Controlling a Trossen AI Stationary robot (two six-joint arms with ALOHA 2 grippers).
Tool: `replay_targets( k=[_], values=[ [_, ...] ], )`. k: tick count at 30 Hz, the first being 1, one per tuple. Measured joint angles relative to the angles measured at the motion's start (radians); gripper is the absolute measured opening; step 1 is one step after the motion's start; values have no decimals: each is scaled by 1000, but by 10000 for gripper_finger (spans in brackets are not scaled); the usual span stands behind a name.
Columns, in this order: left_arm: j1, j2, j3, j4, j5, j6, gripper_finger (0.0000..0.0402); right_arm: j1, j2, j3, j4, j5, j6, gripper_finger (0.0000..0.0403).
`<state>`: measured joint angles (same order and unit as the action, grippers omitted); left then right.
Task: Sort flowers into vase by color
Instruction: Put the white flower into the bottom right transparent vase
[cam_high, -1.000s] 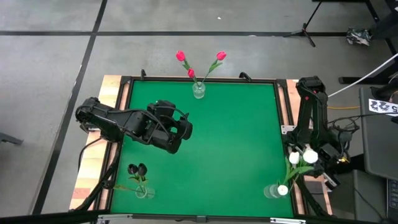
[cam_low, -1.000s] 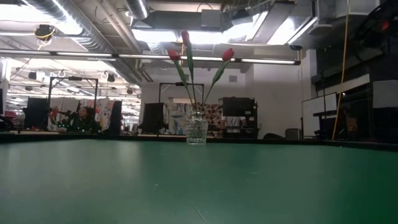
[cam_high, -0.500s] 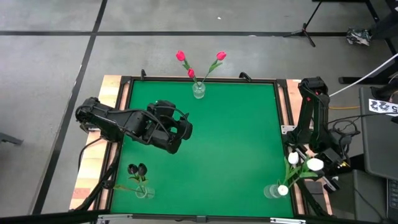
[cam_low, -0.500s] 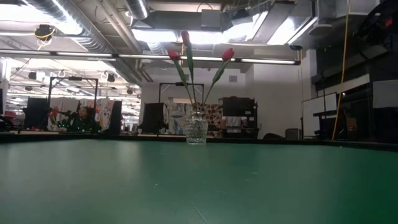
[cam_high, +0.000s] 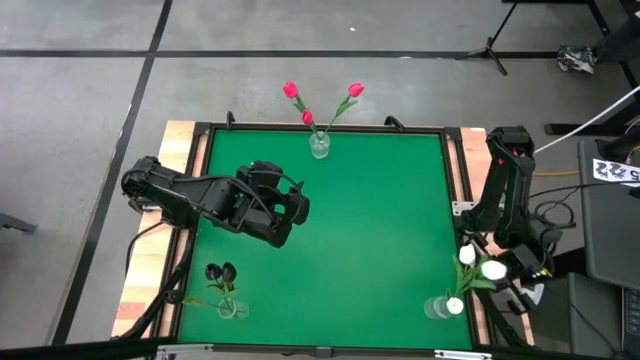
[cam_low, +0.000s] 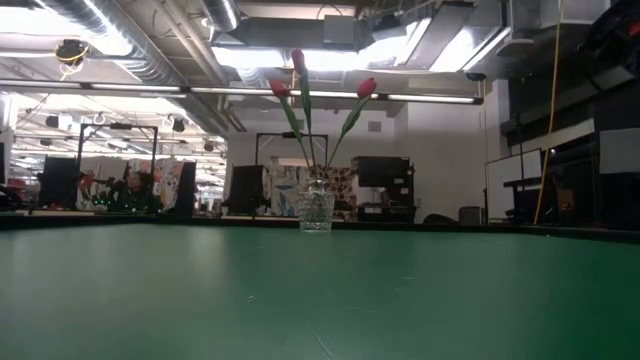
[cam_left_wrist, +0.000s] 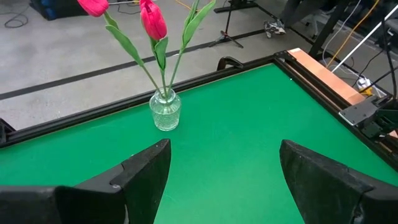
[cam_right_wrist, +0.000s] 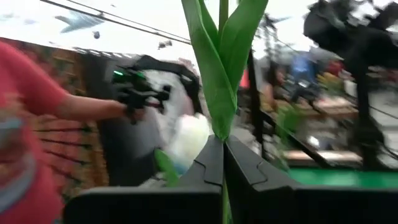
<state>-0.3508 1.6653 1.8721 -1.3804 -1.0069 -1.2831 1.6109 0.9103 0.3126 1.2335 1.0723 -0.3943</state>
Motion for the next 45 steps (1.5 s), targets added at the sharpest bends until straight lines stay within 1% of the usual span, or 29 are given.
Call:
replay_targets(
  k=[1,5,8,17,26,29,35,38,45],
  values=[
    [0,0,0,0,0,0,294,-1,7,0,0,19,11,0],
    [2,0,0,0,0,6,294,-1,26,0,3,-9,28,0],
    [6,0,0,0,0,7,294,-2,41,0,4,8,53,0],
    [6,0,0,0,0,7,294,-1,91,0,40,11,58,0],
    [6,0,0,0,0,8,294,-1,169,0,52,59,107,0],
    [6,0,0,0,0,7,294,-1,184,0,51,88,125,0],
    [6,0,0,0,0,3,294,-1,214,0,48,102,130,0],
    [6,0,0,0,0,2,294,-1,228,0,43,130,154,0],
    [6,0,0,0,0,2,294,-1,238,0,41,131,185,2]
  ],
)
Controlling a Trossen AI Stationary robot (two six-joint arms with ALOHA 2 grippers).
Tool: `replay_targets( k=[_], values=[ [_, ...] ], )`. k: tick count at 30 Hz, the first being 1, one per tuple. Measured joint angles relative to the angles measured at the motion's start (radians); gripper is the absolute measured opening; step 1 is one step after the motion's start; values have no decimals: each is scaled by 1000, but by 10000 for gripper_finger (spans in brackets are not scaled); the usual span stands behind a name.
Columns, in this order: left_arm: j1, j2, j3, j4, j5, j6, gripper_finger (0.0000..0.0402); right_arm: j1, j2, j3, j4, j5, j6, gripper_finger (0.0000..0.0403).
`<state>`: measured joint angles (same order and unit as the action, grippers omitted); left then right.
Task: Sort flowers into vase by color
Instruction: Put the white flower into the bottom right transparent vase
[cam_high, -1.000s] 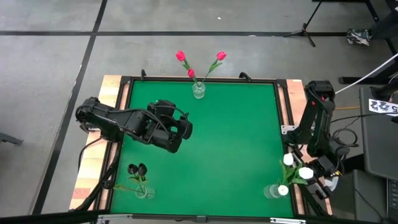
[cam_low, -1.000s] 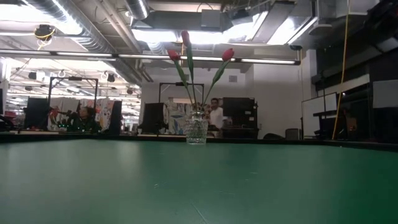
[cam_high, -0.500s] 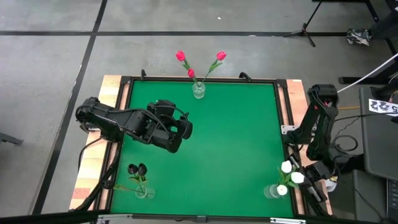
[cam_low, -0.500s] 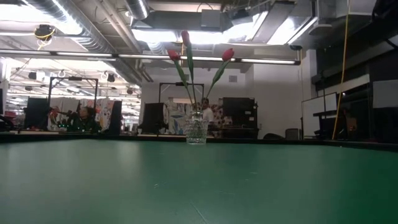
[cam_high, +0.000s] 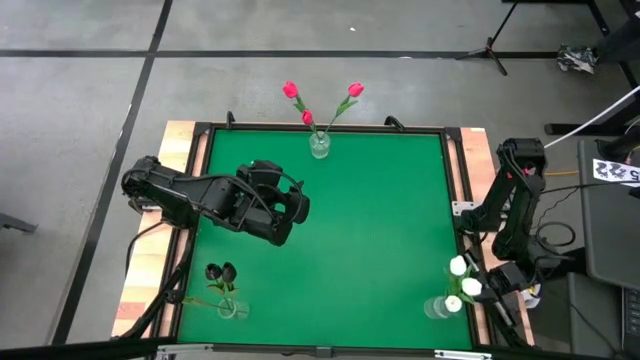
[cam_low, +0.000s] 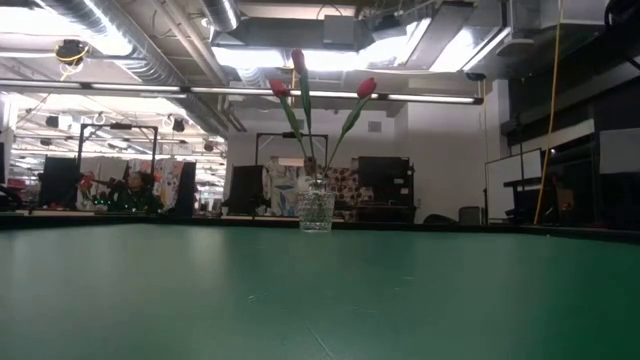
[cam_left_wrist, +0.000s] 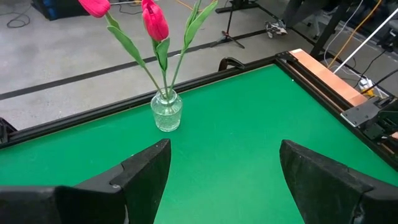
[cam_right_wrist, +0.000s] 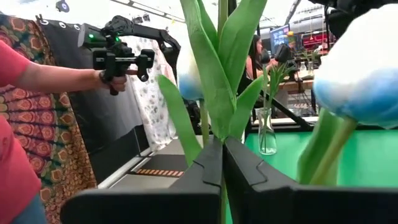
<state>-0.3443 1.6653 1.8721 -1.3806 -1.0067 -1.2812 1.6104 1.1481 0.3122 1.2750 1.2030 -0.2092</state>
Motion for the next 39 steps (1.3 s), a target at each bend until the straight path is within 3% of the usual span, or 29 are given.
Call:
replay_targets(
  k=[18,39],
  values=[
    [0,0,0,0,0,-2,294,0,0,0,-70,-8,181,36],
    [0,0,0,1,0,-3,294,0,0,0,-56,-66,290,178]
  ],
)
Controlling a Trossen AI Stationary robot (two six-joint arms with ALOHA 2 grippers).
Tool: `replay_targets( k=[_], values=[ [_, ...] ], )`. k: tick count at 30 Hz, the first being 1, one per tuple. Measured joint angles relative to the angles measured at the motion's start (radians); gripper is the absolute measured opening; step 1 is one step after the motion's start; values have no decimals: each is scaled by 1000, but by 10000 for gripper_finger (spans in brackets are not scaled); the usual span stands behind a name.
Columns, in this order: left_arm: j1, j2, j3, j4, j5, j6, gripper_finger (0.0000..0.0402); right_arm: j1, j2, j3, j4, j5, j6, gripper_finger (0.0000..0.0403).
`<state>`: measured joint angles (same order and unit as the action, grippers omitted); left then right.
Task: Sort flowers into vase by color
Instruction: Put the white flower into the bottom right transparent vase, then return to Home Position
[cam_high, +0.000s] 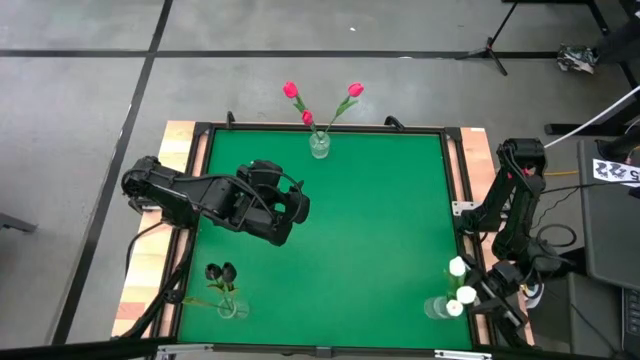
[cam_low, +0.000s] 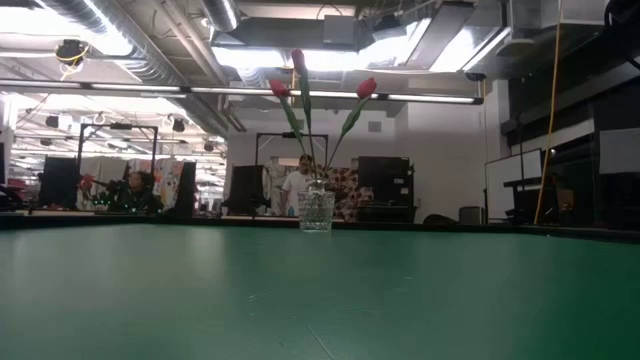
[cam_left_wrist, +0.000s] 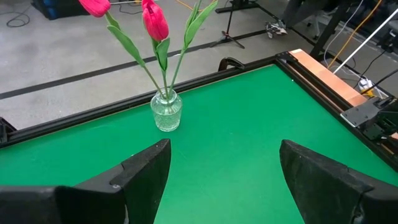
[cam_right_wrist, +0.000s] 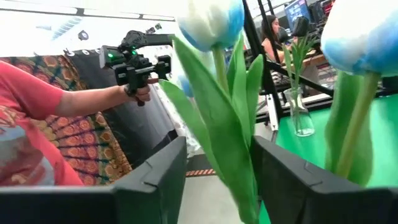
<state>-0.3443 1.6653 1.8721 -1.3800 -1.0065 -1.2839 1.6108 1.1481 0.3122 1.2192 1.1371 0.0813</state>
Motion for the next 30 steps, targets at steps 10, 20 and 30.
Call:
replay_targets(
  k=[10,20,30],
  values=[
    [0,0,0,3,0,0,294,112,-46,0,145,24,-124,184],
    [-24,0,0,48,1,5,294,177,-186,0,223,-6,-306,184],
    [-106,0,0,329,1,216,294,176,-351,1,224,-303,-325,184]
  ],
)
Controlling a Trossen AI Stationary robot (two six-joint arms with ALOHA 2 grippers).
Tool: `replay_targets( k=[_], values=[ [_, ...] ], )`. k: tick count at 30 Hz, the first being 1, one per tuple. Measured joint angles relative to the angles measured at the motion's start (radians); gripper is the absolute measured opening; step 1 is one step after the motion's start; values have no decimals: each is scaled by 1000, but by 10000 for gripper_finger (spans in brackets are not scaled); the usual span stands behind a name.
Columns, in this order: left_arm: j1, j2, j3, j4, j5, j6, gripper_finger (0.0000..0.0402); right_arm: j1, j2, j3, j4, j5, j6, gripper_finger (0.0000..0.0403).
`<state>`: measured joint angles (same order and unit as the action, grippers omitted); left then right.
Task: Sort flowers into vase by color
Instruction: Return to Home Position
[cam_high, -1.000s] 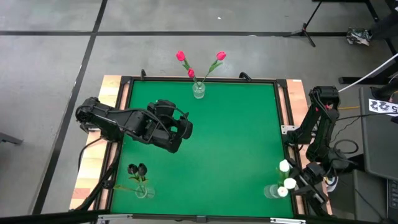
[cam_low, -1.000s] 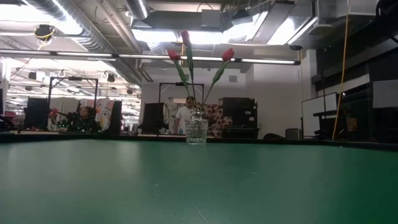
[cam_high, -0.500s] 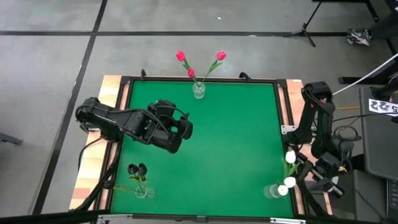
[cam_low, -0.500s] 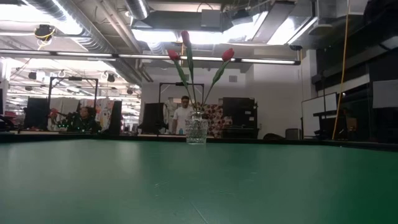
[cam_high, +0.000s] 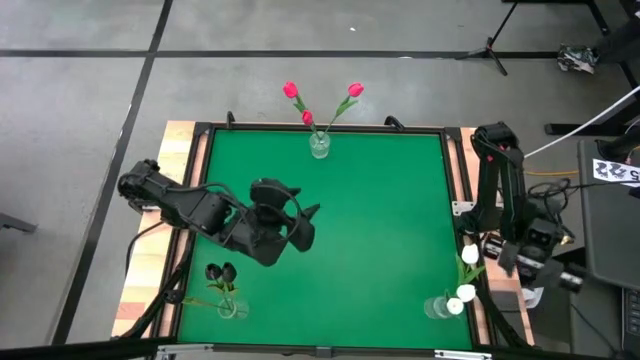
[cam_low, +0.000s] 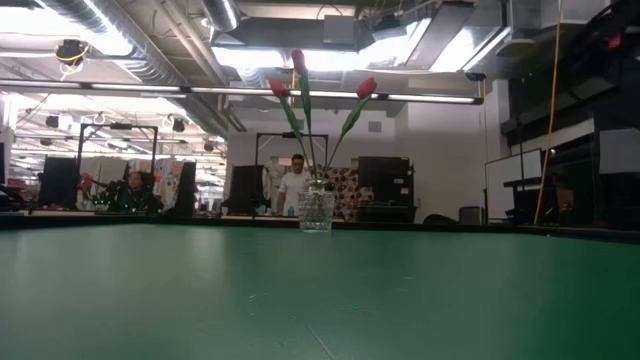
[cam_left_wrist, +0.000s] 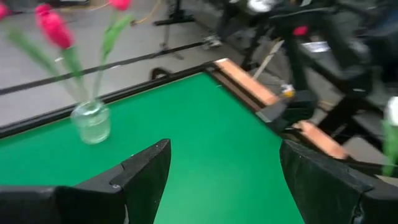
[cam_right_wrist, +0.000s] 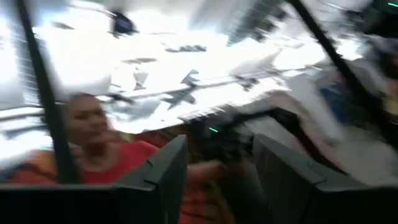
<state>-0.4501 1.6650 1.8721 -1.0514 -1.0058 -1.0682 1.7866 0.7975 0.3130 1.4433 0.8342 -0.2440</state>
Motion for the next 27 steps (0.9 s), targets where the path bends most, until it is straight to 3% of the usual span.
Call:
replay_targets(
  k=[4,10,20,23,27],
  values=[
    [-28,0,0,148,-1,155,294,0,-51,0,-1,-119,0,184],
    [-59,-13,9,288,-1,318,294,0,-134,1,-2,-128,1,184],
    [-89,-96,27,400,-1,349,294,0,-206,83,0,-56,-23,184],
    [-93,-138,27,400,-2,345,294,1,-205,99,-3,23,-44,184],
    [-99,-200,27,398,-2,381,294,1,-205,128,9,108,103,184]
  ],
)
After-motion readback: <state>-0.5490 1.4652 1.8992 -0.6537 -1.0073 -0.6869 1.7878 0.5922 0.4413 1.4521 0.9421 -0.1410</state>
